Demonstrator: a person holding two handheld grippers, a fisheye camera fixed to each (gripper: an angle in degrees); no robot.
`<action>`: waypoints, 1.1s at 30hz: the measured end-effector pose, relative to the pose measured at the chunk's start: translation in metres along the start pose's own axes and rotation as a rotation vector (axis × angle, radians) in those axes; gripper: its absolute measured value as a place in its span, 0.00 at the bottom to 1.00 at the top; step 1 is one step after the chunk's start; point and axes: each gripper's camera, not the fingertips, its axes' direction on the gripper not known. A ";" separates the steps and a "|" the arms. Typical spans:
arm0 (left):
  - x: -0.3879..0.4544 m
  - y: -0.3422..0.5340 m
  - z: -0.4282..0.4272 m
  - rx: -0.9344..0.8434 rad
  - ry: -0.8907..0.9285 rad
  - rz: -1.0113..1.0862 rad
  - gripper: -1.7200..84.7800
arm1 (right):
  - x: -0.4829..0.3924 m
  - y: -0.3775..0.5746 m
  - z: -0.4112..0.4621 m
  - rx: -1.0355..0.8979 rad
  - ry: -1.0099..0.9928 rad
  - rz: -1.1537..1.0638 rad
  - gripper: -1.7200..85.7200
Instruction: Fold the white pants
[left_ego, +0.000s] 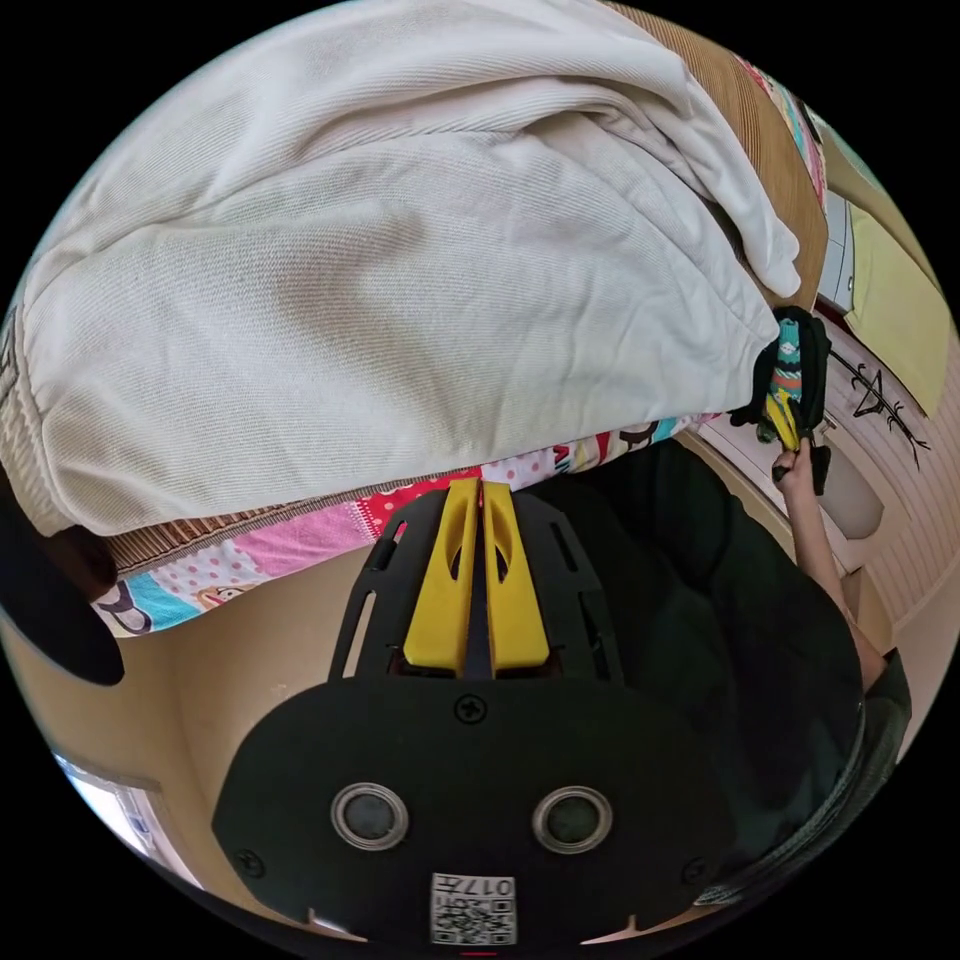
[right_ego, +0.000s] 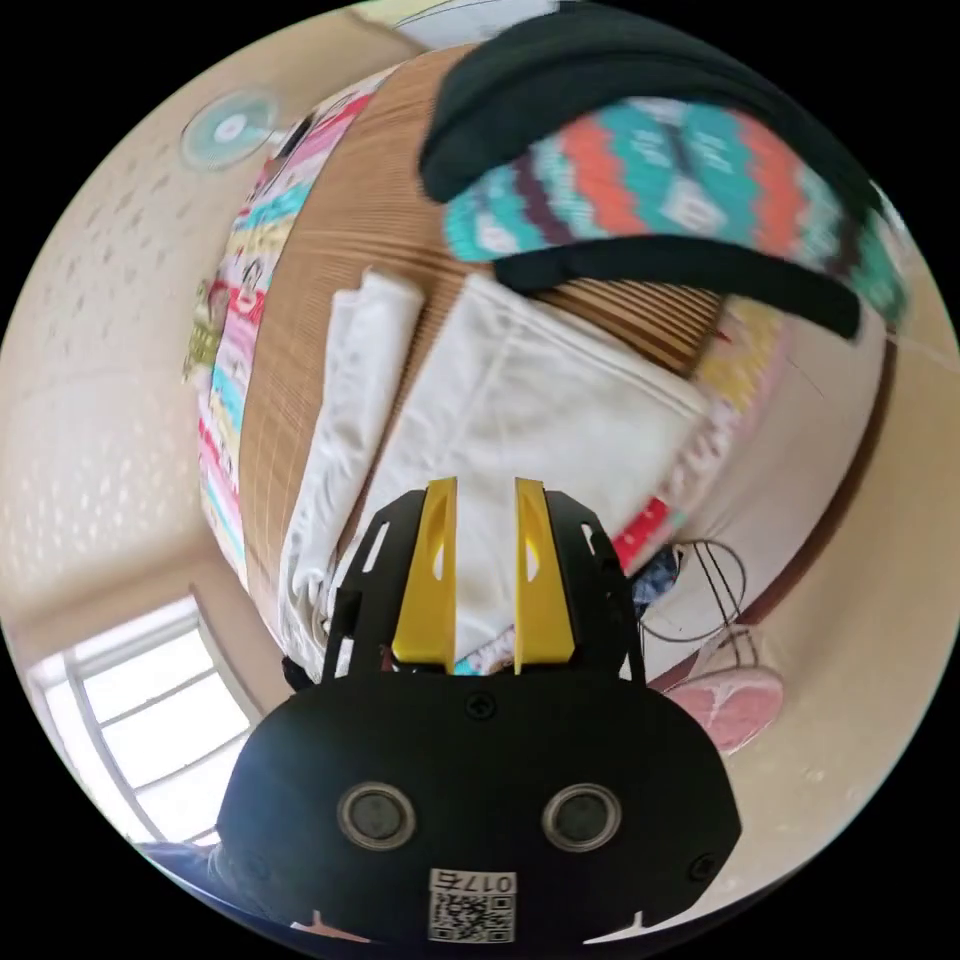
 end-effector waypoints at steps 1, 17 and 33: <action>0.002 0.004 0.003 -0.009 0.001 -0.006 0.01 | -0.010 -0.010 0.003 -0.023 -0.002 -0.036 0.15; 0.004 0.092 0.053 0.019 0.147 -0.271 0.01 | -0.037 -0.180 0.048 -0.271 0.118 -0.053 0.07; 0.066 0.078 0.027 0.181 0.156 -0.192 0.01 | -0.153 -0.141 -0.139 0.232 -0.171 -0.482 0.04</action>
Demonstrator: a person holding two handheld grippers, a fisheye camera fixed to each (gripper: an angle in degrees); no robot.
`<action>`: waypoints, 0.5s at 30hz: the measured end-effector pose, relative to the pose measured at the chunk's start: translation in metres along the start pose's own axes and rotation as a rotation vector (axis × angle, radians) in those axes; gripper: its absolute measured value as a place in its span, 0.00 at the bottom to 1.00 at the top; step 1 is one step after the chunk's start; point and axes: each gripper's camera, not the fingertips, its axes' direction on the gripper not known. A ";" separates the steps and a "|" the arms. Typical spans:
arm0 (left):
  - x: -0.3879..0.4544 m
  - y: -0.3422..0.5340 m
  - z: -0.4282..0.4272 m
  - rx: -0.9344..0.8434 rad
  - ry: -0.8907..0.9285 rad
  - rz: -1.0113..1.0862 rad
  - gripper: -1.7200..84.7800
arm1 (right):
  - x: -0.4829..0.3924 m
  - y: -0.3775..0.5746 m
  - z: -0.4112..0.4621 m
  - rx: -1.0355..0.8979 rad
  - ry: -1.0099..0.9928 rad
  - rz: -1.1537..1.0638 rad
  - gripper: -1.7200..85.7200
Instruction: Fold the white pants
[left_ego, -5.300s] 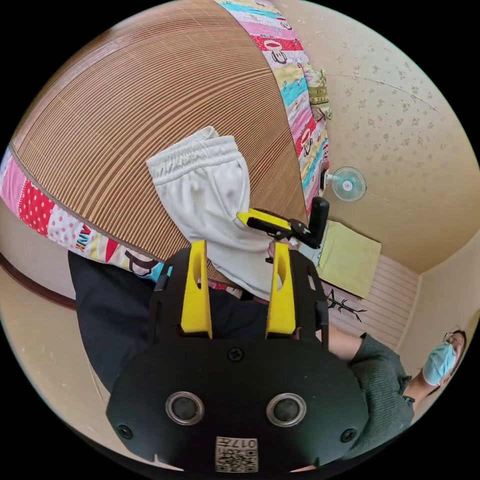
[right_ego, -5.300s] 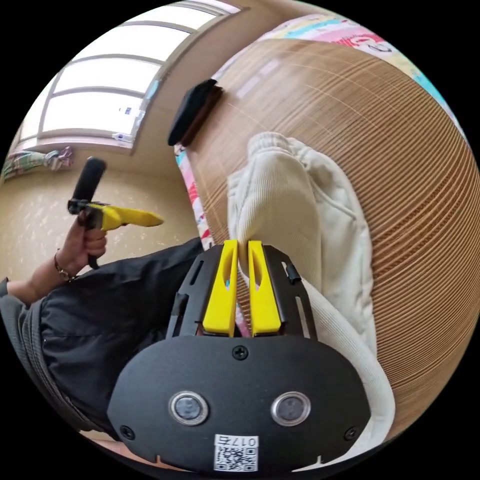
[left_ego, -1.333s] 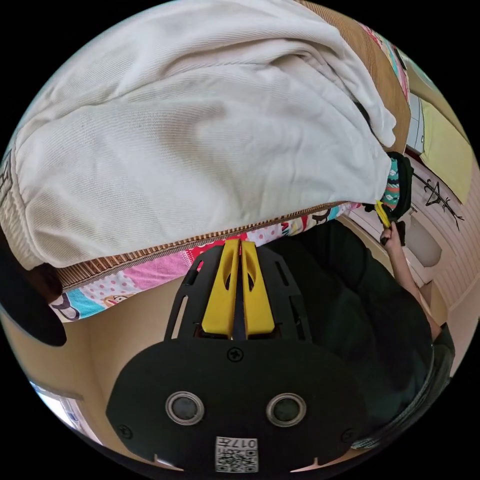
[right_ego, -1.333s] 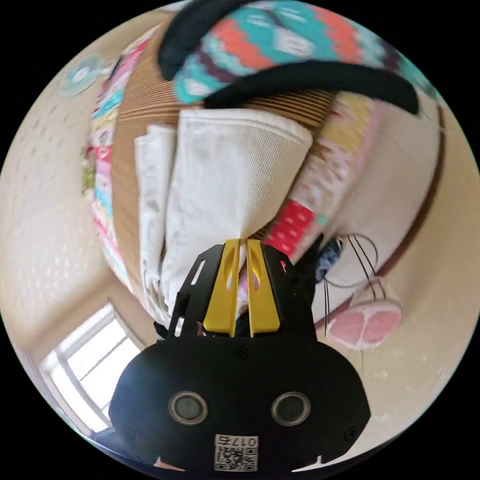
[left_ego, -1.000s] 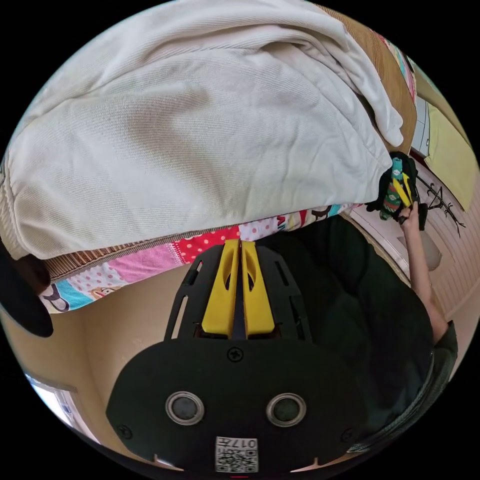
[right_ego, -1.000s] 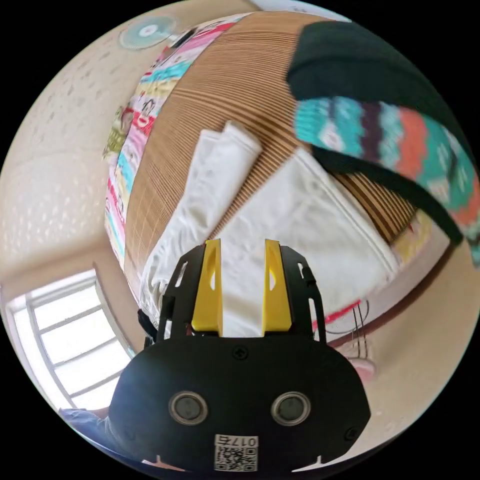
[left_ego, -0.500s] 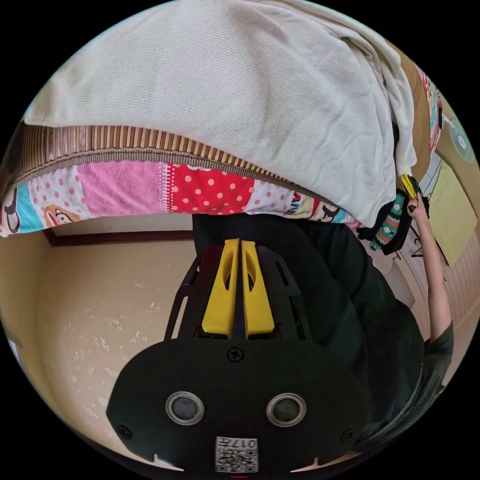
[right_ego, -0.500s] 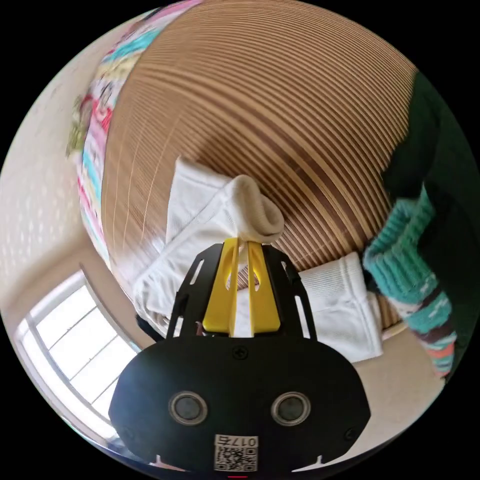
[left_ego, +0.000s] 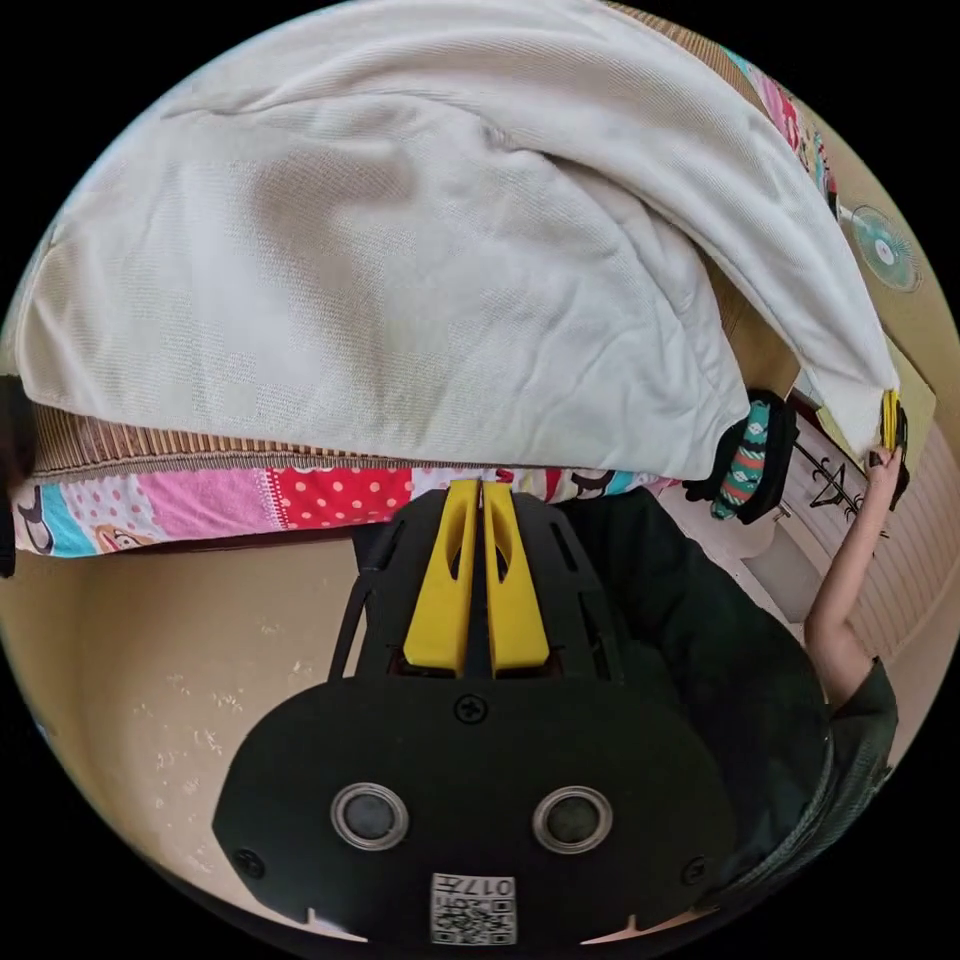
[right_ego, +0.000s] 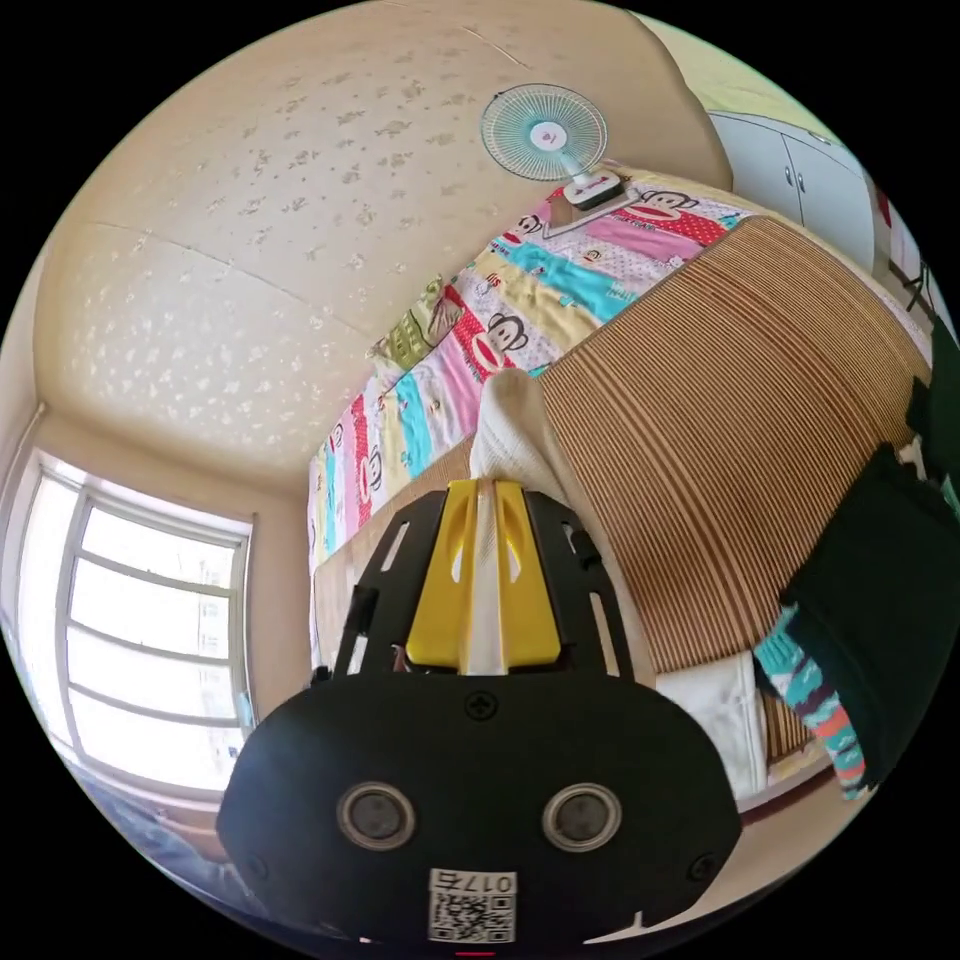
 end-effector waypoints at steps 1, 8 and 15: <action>0.002 0.004 -0.005 0.048 0.017 0.000 0.01 | 0.005 -0.008 0.009 0.010 0.017 -0.002 0.04; -0.043 0.063 -0.029 0.388 0.182 -0.241 0.08 | 0.093 0.014 0.057 -0.206 0.061 0.191 0.04; -0.127 0.153 -0.031 0.774 0.423 -0.649 0.13 | 0.218 0.230 0.027 -0.312 -0.242 0.565 0.04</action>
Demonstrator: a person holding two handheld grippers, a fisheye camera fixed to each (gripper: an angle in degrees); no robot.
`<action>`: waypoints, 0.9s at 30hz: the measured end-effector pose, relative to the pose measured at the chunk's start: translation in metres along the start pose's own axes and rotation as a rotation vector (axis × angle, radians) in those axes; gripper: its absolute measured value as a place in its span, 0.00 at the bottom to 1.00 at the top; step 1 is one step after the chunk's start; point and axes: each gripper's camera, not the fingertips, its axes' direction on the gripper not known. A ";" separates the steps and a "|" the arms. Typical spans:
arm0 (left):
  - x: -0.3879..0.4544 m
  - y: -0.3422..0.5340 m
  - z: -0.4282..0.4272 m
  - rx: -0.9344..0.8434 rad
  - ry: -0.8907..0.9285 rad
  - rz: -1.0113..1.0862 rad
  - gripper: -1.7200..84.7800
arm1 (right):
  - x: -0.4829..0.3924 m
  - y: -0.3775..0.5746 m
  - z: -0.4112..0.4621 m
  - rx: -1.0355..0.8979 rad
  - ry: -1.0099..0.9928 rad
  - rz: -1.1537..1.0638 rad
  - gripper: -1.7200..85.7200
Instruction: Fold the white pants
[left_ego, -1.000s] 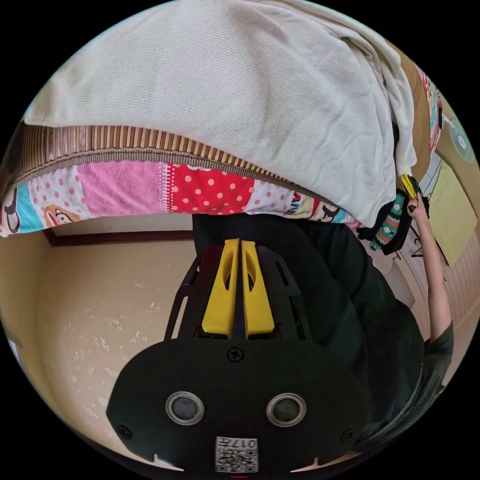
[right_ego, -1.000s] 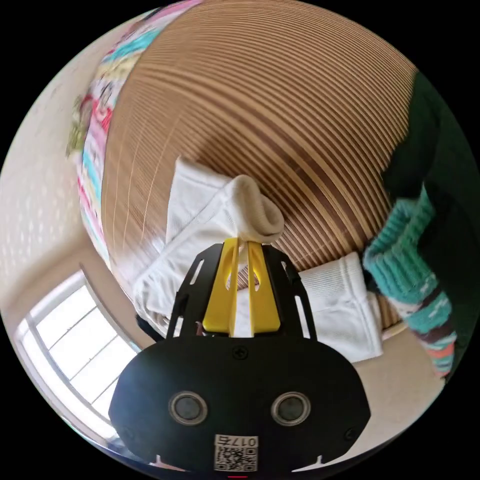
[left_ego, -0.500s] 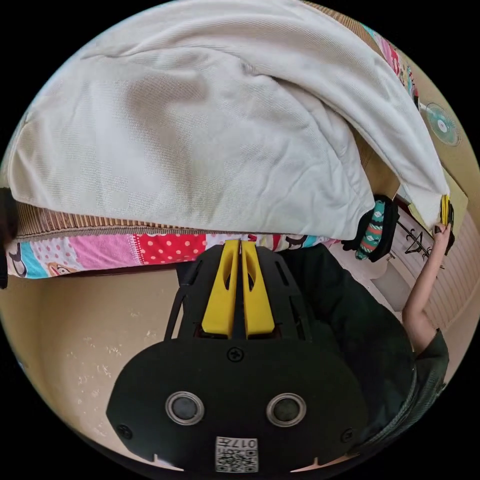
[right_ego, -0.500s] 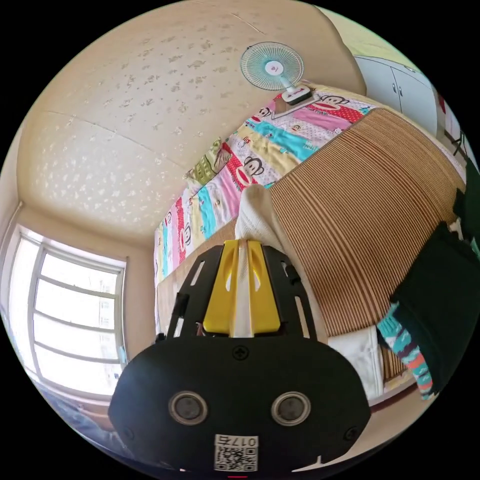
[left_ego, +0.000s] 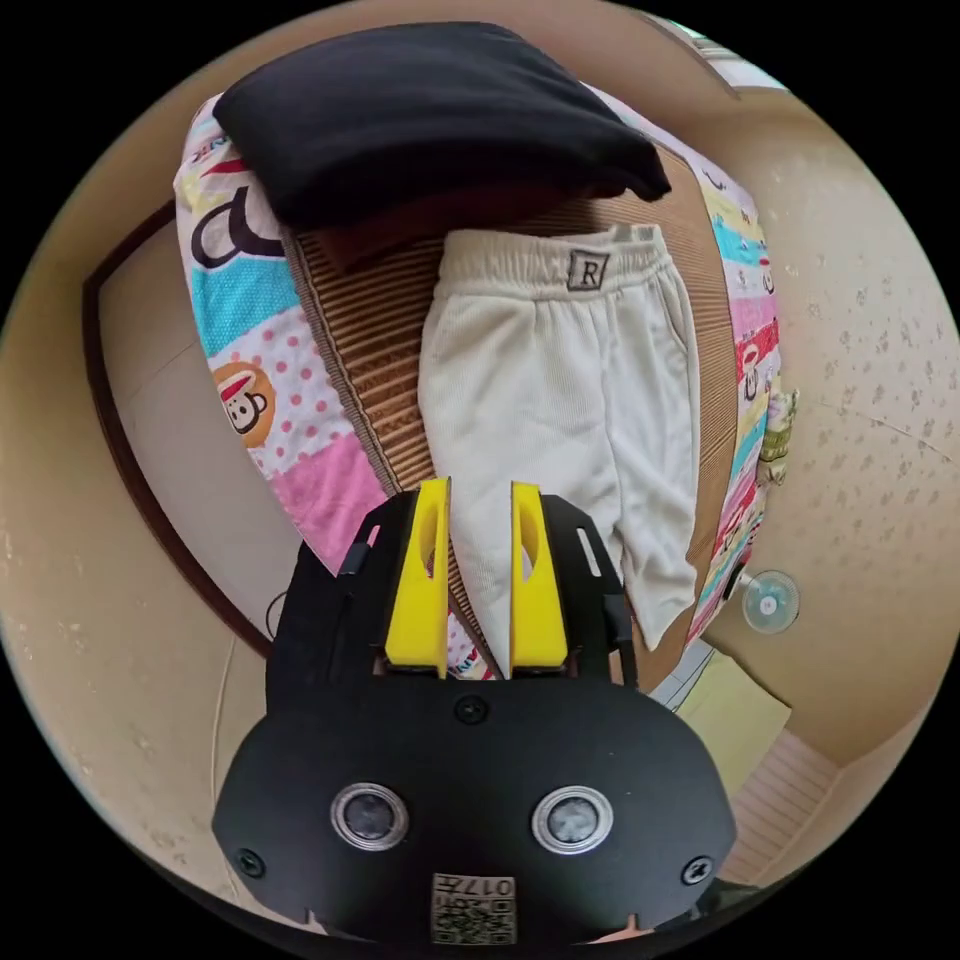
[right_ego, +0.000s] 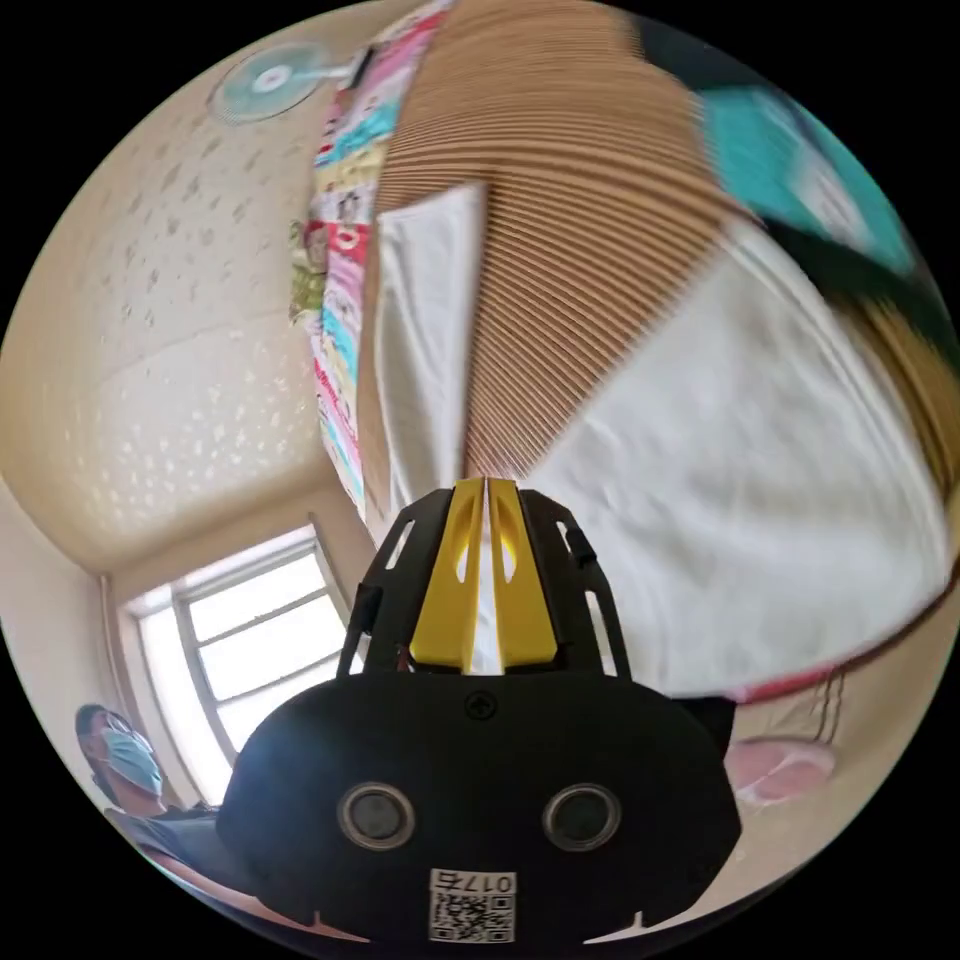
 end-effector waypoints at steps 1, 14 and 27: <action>-0.008 -0.005 -0.001 -0.005 0.016 -0.004 0.14 | 0.016 0.013 -0.004 0.011 -0.008 0.042 0.04; -0.068 -0.045 0.035 -0.086 0.183 -0.040 0.09 | 0.176 0.183 -0.035 0.350 -0.600 0.582 0.13; -0.076 -0.009 -0.044 -0.146 0.458 0.248 0.07 | 0.134 0.126 -0.010 0.440 -0.240 0.526 0.15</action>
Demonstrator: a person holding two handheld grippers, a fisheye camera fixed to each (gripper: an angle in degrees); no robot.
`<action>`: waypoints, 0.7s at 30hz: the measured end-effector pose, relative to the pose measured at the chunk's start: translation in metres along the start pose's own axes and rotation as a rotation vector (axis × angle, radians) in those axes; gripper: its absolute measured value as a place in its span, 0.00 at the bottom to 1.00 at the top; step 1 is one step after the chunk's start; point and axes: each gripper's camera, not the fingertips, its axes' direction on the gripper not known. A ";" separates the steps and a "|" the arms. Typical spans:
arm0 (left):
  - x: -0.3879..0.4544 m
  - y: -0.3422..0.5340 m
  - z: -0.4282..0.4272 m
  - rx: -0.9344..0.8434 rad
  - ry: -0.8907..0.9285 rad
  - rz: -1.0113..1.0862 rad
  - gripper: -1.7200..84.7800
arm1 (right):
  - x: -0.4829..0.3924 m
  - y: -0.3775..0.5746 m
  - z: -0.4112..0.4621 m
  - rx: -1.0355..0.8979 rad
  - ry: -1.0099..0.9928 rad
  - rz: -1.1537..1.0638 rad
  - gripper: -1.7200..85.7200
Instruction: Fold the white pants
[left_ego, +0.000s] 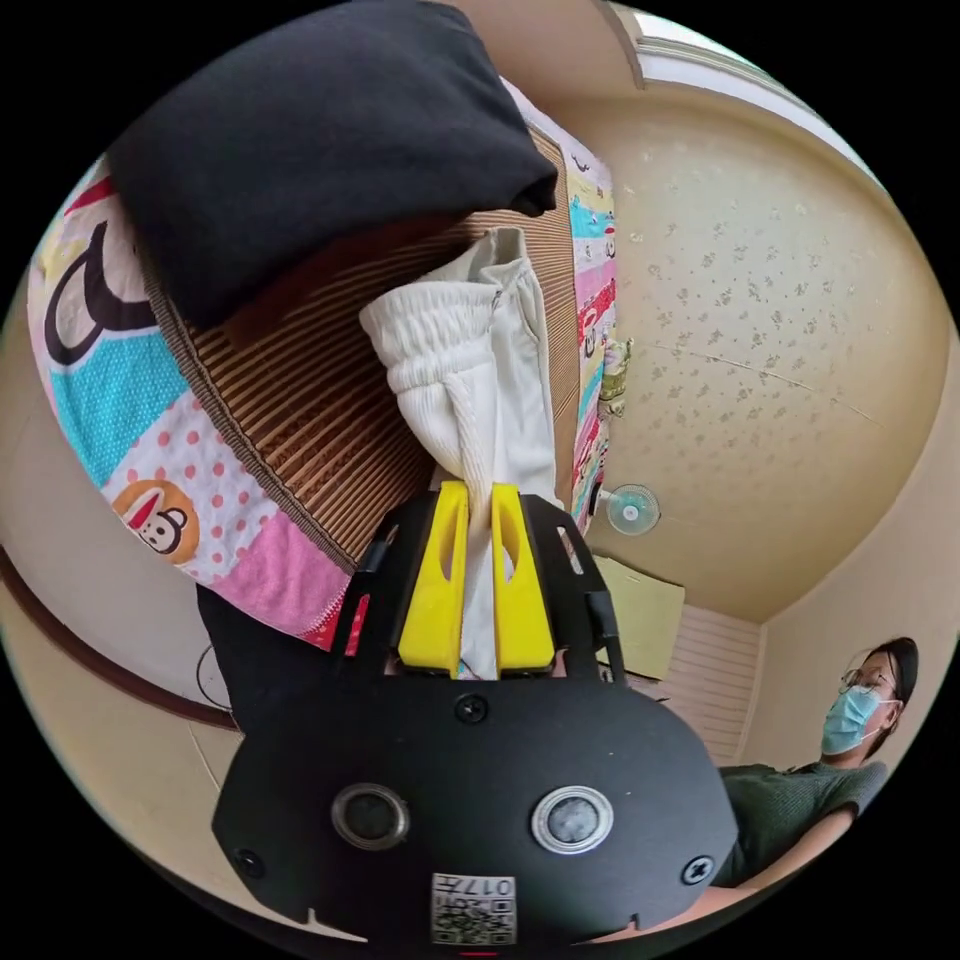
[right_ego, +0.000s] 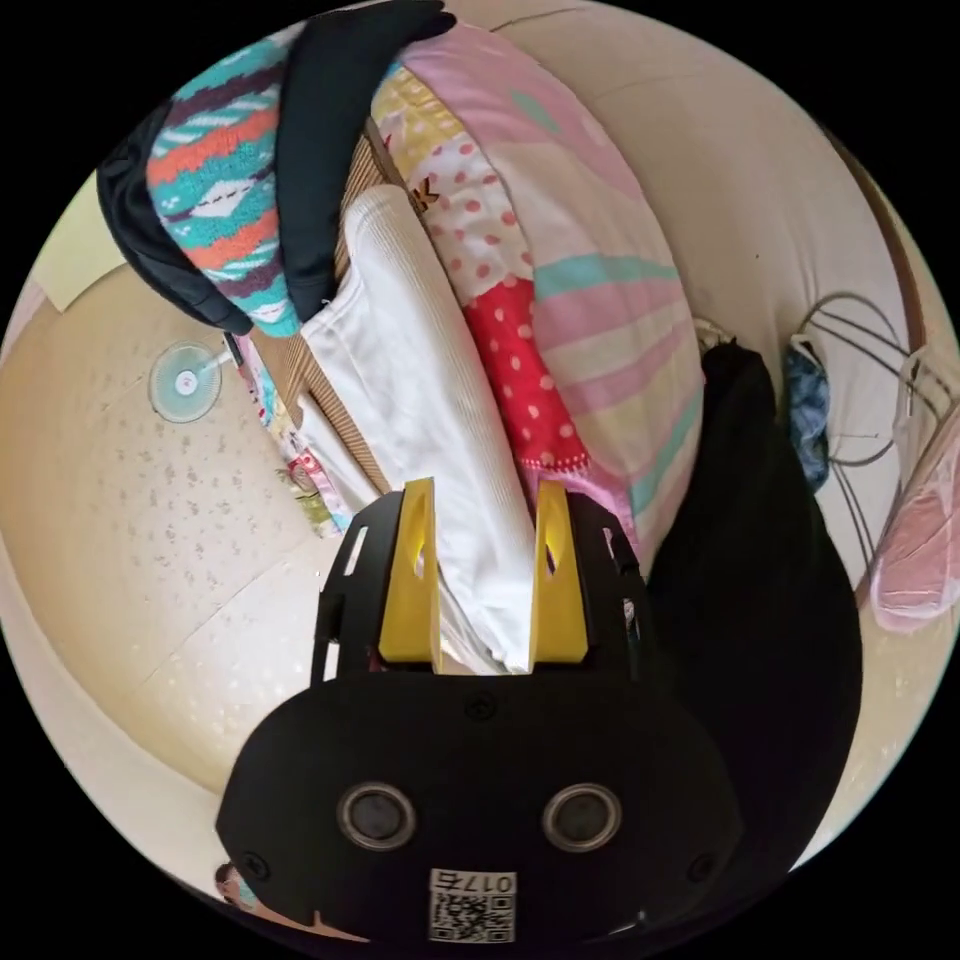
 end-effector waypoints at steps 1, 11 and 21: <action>0.004 0.001 -0.003 -0.007 -0.013 0.003 0.07 | -0.003 0.000 0.002 0.010 -0.001 -0.020 0.15; 0.079 -0.005 -0.001 0.015 -0.042 0.118 0.07 | -0.216 0.071 0.035 -0.025 0.286 -0.727 0.04; 0.201 -0.140 0.089 0.111 -0.086 0.220 0.09 | -0.490 0.124 0.294 -0.149 0.558 -1.121 0.06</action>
